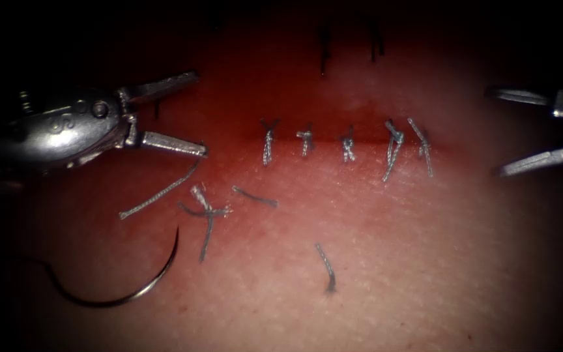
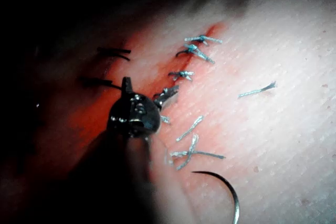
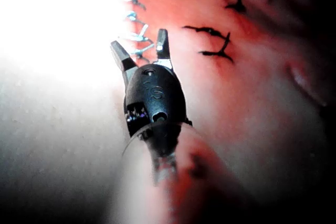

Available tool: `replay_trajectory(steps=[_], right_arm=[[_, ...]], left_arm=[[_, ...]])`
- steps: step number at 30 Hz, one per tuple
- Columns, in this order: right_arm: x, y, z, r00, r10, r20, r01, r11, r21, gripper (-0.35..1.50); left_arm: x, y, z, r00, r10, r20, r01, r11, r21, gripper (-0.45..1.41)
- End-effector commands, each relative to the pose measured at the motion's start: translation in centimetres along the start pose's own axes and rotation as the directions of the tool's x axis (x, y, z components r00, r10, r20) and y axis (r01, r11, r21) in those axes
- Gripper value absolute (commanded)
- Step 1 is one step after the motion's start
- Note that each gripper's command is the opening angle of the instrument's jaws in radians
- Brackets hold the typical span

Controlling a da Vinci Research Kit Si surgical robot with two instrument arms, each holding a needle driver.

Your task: Wound Closure

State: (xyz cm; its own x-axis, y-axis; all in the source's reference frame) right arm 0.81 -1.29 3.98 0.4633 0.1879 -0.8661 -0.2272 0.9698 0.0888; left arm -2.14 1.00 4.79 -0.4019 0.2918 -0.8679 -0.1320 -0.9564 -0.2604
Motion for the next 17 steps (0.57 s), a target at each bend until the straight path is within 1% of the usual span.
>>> replay_trajectory(steps=[1, 6, 17], right_arm=[[-0.06, -0.02, 0.08, 1.000, -0.005, -0.007, 0.005, 1.000, -0.008, 1.15], [-0.13, -0.03, 0.12, 1.000, -0.009, -0.007, 0.009, 1.000, -0.017, 1.13], [-0.12, -0.04, 0.11, 1.000, -0.008, -0.007, 0.008, 0.999, -0.031, 1.13]], left_arm=[[0.01, -0.03, 0.08, 1.000, -0.010, 0.002, 0.010, 1.000, 0.002, 0.66], [0.06, 0.03, 0.08, 1.000, -0.020, 0.006, 0.019, 1.000, 0.008, 0.67], [0.15, 0.11, 0.12, 1.000, -0.025, 0.004, 0.025, 1.000, 0.009, 0.66]])
